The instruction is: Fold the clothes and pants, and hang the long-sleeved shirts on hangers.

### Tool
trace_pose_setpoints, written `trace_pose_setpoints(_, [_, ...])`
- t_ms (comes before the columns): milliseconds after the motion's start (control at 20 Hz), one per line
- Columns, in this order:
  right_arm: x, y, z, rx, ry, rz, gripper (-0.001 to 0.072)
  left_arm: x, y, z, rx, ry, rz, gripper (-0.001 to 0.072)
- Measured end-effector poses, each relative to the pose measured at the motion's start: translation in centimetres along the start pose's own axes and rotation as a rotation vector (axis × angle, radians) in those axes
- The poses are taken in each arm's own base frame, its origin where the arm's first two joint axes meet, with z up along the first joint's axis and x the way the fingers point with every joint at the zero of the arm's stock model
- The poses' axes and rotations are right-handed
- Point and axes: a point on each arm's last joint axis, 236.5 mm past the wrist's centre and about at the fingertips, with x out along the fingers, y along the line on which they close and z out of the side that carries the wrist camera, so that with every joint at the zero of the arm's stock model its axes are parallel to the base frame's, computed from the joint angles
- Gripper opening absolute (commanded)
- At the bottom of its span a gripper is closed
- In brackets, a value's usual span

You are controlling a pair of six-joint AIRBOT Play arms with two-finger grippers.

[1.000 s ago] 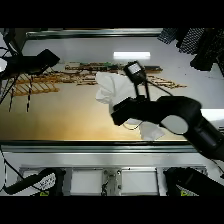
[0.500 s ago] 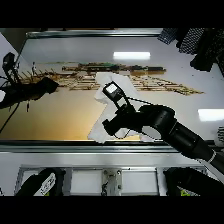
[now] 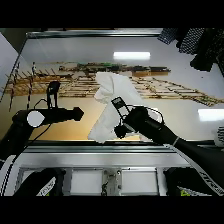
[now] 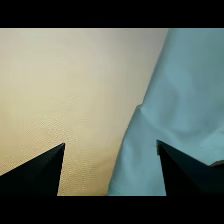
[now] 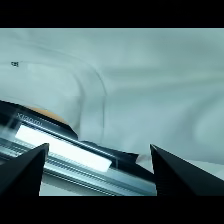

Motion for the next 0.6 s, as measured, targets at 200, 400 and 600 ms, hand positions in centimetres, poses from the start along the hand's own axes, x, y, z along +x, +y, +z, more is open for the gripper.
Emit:
trace_pose_setpoints(200, [3.4,-0.2,-1.1,0.050,0.066,-0.118,0.0704,0.5,-0.7,-1.0,0.024,0.016,0.015,0.0617])
trace_pose_setpoints(400, [4.7,-1.4,-0.9,0.101,0.055,-0.219,0.0703,0.6,-0.8,-1.2,0.028,0.019,0.024,0.0617])
trace_pose_setpoints(600, [5.4,-2.2,-0.7,0.124,0.045,-0.271,0.0321,0.7,-0.9,-1.5,0.027,0.027,0.025,0.0617])
